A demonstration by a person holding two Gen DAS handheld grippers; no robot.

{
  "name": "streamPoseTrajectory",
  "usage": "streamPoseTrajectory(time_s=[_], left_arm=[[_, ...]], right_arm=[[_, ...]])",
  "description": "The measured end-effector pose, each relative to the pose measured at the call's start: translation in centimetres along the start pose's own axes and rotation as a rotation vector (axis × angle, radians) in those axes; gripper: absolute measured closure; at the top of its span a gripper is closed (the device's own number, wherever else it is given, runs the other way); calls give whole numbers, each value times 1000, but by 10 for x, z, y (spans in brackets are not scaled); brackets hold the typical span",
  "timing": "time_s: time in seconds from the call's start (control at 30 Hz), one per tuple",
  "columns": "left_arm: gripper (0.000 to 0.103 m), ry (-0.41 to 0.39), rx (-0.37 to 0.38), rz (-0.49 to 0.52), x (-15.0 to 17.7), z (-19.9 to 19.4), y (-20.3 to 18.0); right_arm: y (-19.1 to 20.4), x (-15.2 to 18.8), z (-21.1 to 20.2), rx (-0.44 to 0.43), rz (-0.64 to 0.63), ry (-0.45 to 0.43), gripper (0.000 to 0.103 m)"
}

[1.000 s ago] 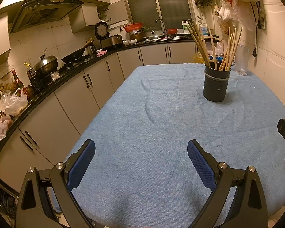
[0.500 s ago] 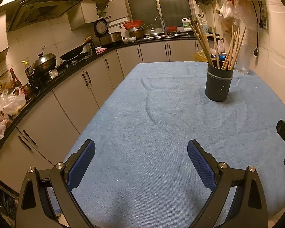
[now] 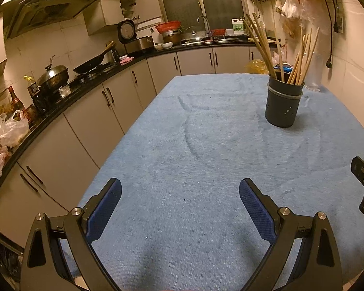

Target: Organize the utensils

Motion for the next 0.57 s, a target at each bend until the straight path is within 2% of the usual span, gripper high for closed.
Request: streamPoseTrajectory(time_s=[0.3, 0.43, 0.57], left_arm=[[6, 31, -8, 13, -6, 22, -1], [6, 48, -58, 0, -16, 39, 8], [6, 100, -25, -21, -22, 70, 17]], right_arm=[[-8, -4, 25, 8, 21, 34, 5], [-28, -11, 37, 43, 58, 37, 5], [-48, -15, 58, 84, 80, 82, 2]])
Point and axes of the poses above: each gripper's, at about its wrist camera, not at the fingertips, and z roughly the way its jaws point, y to its left, x to its underside, the point moved 1 cm from there along z, roughly the way its jaws point, and after that the axes turned 11 degrees about -y, right-handed, at the moved point
